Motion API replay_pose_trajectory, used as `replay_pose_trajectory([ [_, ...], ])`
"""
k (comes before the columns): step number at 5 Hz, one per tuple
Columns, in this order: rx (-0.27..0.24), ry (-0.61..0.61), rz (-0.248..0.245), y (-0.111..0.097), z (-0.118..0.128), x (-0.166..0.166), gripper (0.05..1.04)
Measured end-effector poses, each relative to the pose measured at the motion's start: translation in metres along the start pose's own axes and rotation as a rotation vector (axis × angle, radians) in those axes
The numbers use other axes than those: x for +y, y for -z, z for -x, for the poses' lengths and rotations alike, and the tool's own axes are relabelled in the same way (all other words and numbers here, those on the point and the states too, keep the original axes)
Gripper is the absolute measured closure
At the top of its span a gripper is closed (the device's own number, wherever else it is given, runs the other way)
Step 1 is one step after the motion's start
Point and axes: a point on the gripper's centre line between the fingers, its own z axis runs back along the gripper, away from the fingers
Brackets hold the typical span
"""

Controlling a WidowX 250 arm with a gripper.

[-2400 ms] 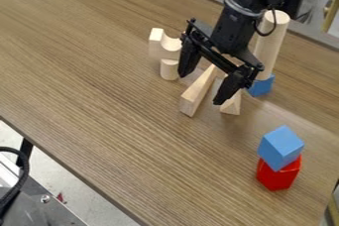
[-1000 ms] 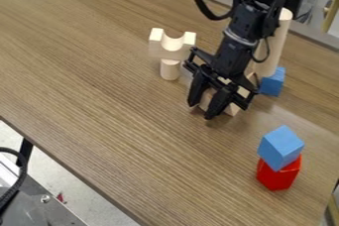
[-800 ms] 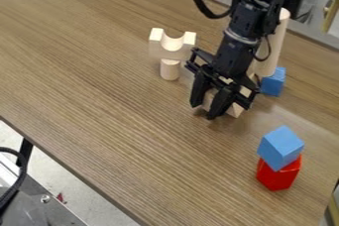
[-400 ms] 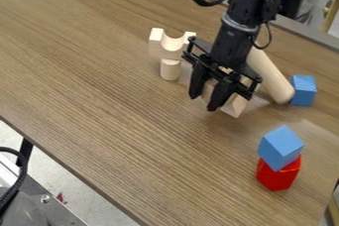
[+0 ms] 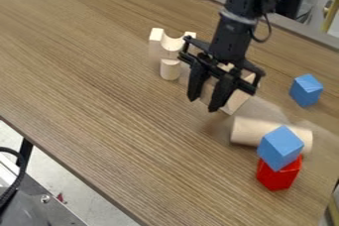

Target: Move the item to the middle of the table.

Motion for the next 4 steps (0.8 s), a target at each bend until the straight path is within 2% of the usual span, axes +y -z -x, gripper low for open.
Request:
replay_pose_trajectory([
  [1, 0.021, -0.054, 0.014, 0.002, 0.003, 0.008, 0.705],
  [2, -0.011, -0.124, 0.006, -0.005, 0.011, 0.01, 0.705],
  [3, -0.069, -0.148, 0.024, -0.013, 0.017, 0.016, 0.705],
  [4, -0.168, -0.125, 0.052, -0.025, 0.026, 0.023, 0.705],
])
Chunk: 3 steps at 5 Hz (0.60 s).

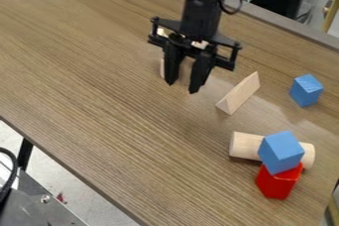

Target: Move the item to the middle of the table.

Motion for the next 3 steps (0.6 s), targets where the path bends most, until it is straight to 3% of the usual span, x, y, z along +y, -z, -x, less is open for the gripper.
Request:
replay_pose_trajectory([
  [2, -0.109, 0.007, -0.005, -0.019, -0.003, 0.004, 0.705],
  [3, -0.13, -0.08, 0.002, -0.024, -0.008, 0.017, 0.705],
])
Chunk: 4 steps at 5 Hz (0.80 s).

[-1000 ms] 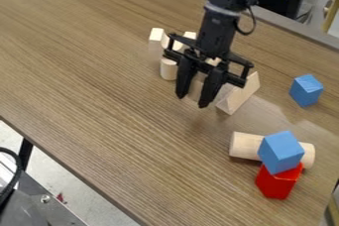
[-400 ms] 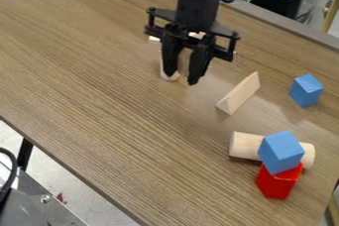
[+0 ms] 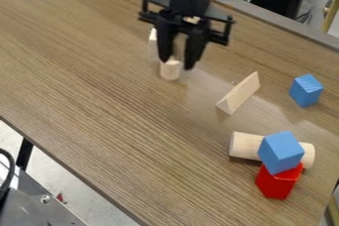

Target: Move the item to the middle of the table.

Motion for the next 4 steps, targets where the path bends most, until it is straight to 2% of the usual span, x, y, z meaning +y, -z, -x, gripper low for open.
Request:
replay_pose_trajectory([
  [1, 0.046, -0.095, -0.02, 0.01, -0.012, 0.013, 0.705],
  [2, 0.104, -0.155, -0.02, 0.022, -0.022, 0.025, 0.705],
  [4, 0.173, -0.176, -0.022, 0.043, -0.033, 0.033, 0.705],
])
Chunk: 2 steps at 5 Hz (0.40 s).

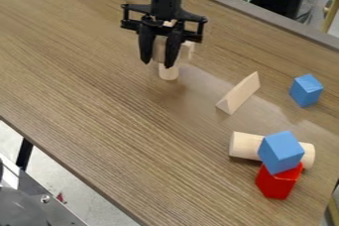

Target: Move the item to the middle of the table.

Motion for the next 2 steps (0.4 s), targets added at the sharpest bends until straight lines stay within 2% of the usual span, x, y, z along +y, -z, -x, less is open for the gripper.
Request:
replay_pose_trajectory([
  [1, 0.002, 0.007, 0.007, -0.0004, -0.003, -0.002, 0.705],
  [2, -0.007, 0.005, 0.011, -0.0015, -0.0045, -0.0032, 0.665],
])
